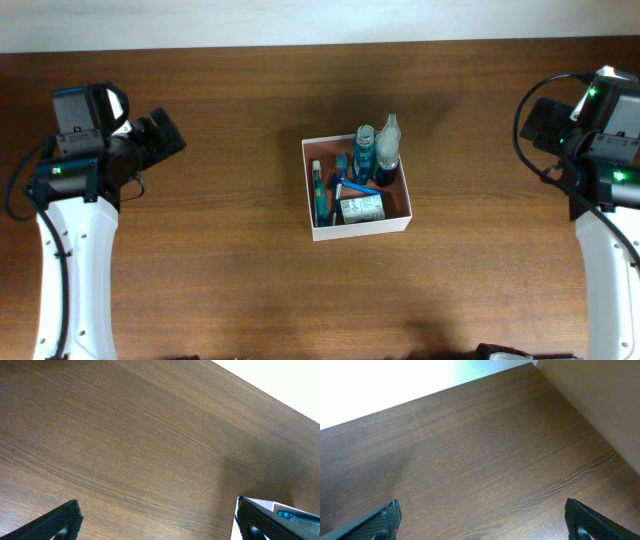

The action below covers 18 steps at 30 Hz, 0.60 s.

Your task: Pack container

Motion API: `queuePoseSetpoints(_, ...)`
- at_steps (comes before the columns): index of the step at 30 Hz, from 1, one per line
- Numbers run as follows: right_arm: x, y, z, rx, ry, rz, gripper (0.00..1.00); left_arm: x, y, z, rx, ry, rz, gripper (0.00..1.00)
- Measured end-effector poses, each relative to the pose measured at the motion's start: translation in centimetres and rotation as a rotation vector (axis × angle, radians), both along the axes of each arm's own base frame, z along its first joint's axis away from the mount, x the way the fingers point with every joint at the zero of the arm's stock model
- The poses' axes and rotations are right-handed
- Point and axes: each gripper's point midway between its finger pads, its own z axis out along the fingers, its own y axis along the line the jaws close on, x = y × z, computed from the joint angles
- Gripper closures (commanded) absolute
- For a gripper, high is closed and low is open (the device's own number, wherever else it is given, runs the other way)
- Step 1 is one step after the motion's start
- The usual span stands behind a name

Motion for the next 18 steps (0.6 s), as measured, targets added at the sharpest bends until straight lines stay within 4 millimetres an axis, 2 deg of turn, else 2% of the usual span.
queuePoseSetpoints(3, -0.7, 0.2, -0.7, 0.003, 0.011, 0.000, 0.01, 0.0, 0.0, 0.0, 0.000, 0.000, 0.000, 0.01)
queuePoseSetpoints(6, -2.7, 0.6, -1.0, -0.004, -0.016, 0.000, 0.01, 0.0, 0.0, 0.0, 0.000, 0.001, 0.000, 0.01)
queuePoseSetpoints(9, -4.3, 1.3, 1.3, -0.037, -0.181, 0.010, 0.01, 0.0, 0.0, 0.0, 0.000, 0.001, 0.000, 0.01)
queuePoseSetpoints(11, -5.5, 2.2, 3.6, -0.072, -0.355, 0.032, 0.01, 0.0, 0.0, 0.0, 0.000, 0.002, 0.000, 0.01)
queuePoseSetpoints(13, -7.6, 4.5, 5.4, -0.103, -0.585, 0.099, 0.01, 0.0, 0.0, 0.0, 0.001, 0.001, 0.000, 0.01)
queuePoseSetpoints(15, -8.9, 5.8, 5.2, -0.114, -0.698, 0.138, 0.01, 0.0, 0.0, 0.0, 0.001, -0.002, 0.000, 0.01)
queuePoseSetpoints(18, -10.6, 7.9, 2.9, -0.105, -0.794, 0.213, 0.01, 0.0, 0.0, 0.0, 0.001, 0.000, 0.000, 0.01)
